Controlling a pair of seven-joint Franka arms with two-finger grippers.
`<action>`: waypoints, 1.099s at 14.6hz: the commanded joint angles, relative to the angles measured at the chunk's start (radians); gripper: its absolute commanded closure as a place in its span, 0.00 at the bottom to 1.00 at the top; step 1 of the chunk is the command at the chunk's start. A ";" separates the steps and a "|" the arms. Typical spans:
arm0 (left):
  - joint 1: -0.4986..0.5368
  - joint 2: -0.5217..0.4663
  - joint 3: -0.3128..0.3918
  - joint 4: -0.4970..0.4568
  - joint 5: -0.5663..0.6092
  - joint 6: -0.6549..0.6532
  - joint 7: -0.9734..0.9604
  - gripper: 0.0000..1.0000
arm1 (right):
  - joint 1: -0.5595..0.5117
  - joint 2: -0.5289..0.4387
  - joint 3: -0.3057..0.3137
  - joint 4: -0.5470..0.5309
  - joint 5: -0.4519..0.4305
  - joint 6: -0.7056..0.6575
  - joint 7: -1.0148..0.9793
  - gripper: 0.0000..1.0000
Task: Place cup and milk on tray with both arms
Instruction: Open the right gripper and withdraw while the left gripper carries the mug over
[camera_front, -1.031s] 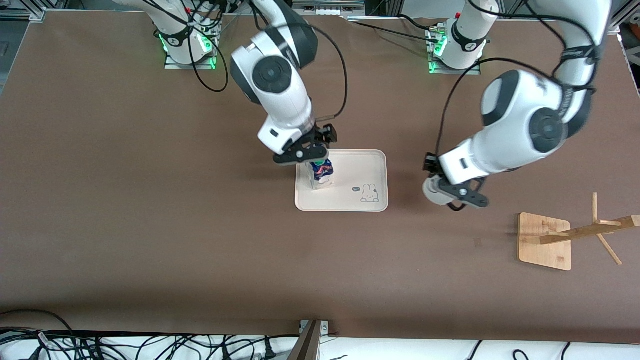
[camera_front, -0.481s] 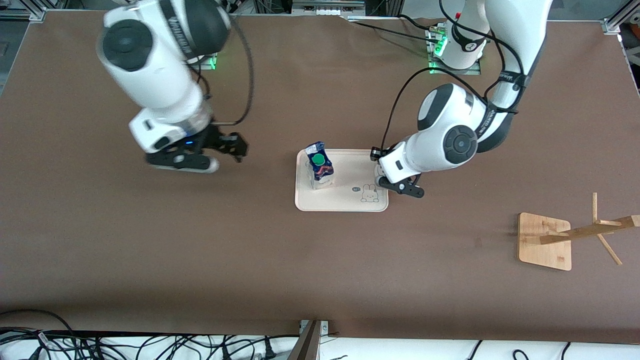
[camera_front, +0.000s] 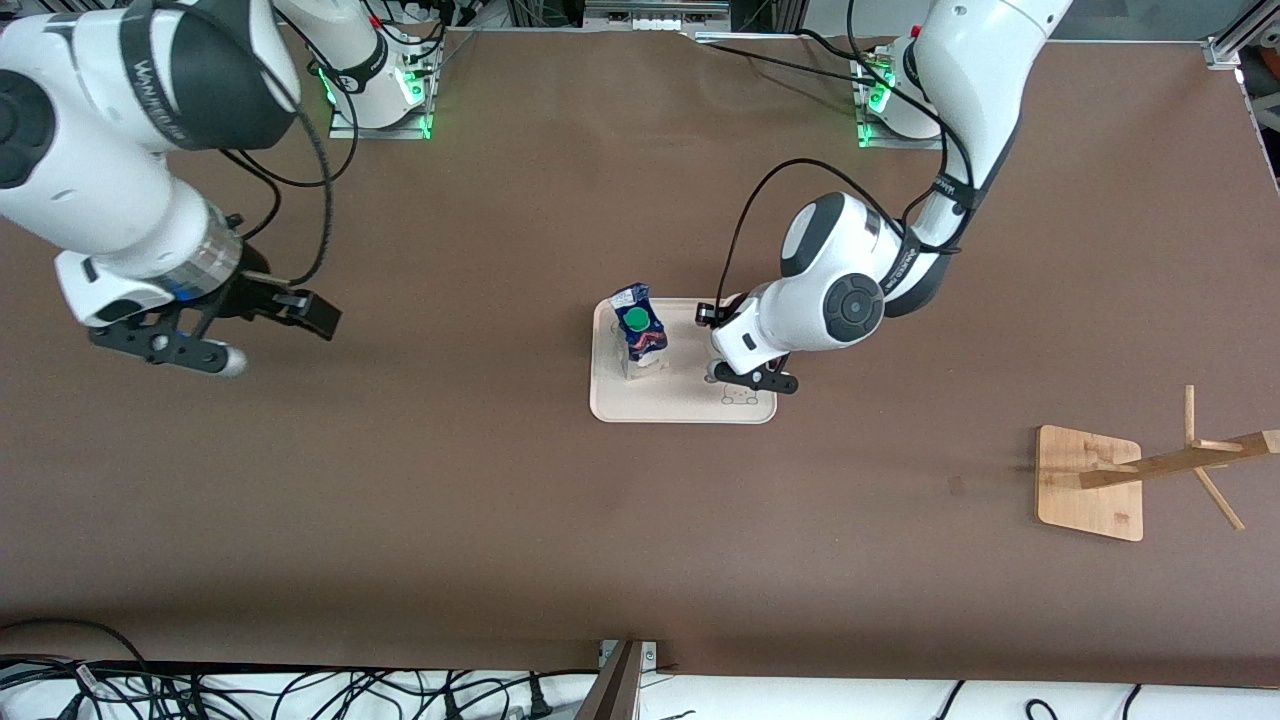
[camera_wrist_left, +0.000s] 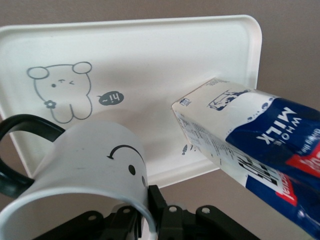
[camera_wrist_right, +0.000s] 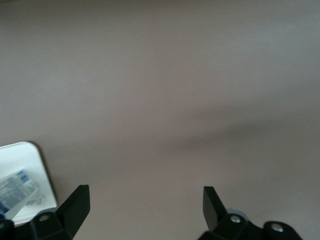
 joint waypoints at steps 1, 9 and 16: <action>-0.026 0.040 0.009 0.005 -0.023 0.027 -0.006 1.00 | -0.076 -0.001 -0.003 -0.002 0.016 0.013 -0.166 0.00; -0.028 0.057 0.019 0.012 0.001 0.070 0.008 1.00 | -0.296 0.004 0.136 -0.037 -0.036 0.076 -0.210 0.00; -0.042 0.067 0.019 0.017 0.127 0.070 0.069 1.00 | -0.452 -0.019 0.290 -0.074 -0.054 0.113 -0.215 0.00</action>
